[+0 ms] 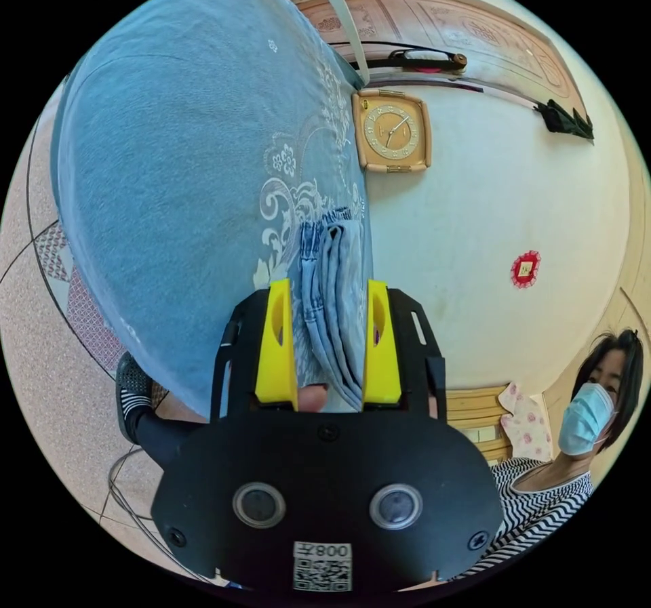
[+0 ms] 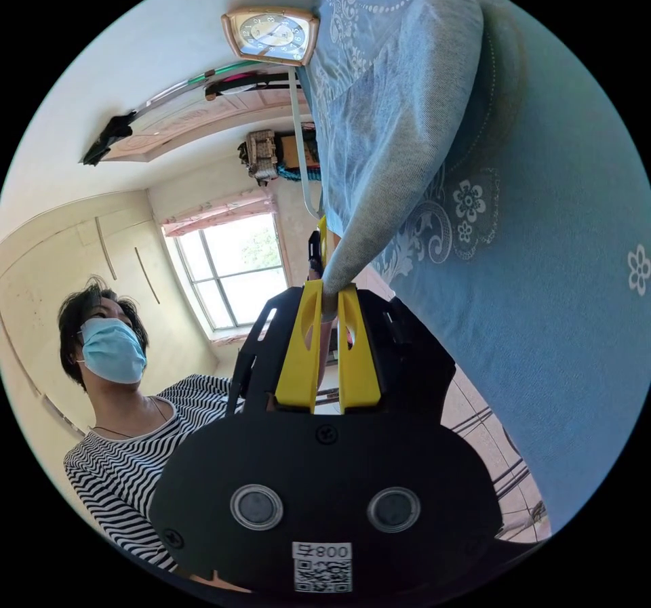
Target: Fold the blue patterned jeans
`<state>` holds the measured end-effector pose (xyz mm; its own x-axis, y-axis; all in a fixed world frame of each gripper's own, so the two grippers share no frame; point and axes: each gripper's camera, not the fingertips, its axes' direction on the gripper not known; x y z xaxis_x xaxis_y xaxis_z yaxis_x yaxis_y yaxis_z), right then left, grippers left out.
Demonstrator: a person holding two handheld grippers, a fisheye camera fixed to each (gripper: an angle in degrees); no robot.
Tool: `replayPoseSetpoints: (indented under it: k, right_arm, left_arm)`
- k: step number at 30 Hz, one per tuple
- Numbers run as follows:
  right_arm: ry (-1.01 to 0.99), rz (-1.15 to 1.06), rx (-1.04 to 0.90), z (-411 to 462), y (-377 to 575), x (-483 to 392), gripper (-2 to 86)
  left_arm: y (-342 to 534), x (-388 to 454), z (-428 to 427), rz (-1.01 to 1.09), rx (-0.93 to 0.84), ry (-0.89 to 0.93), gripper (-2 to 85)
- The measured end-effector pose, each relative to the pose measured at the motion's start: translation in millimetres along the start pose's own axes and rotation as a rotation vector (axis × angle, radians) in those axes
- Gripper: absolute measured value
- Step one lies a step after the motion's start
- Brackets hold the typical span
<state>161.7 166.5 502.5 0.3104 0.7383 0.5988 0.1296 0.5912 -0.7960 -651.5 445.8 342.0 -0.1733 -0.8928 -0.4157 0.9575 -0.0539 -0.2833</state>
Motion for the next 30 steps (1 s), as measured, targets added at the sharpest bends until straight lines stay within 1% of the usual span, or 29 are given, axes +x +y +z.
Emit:
replayPoseSetpoints:
  k: [6, 12, 16, 21, 30]
  right_arm:
    - [-0.009, 0.002, -0.001, 4, 12, -3, 1.8]
    - [-0.013, 0.002, -0.006, 6, 27, -5, 1.8]
    - [0.006, 0.009, -0.012, 8, 39, -5, 1.7]
    - [0.039, 0.023, -0.016, 6, 57, -3, 1.9]
    - [0.062, 0.025, 0.01, -15, 98, -13, 2.3]
  left_arm:
    - [-19, 11, 31, 0.022, -0.041, -0.025, 14.3]
    - [-24, 23, 60, 0.025, -0.076, -0.071, 10.8]
    - [-18, 30, 76, 0.018, -0.082, -0.052, 8.4]
    - [-7, 48, 98, 0.003, -0.077, -0.049, 7.4]
    - [31, 112, 143, 0.041, -0.087, -0.092, 6.1]
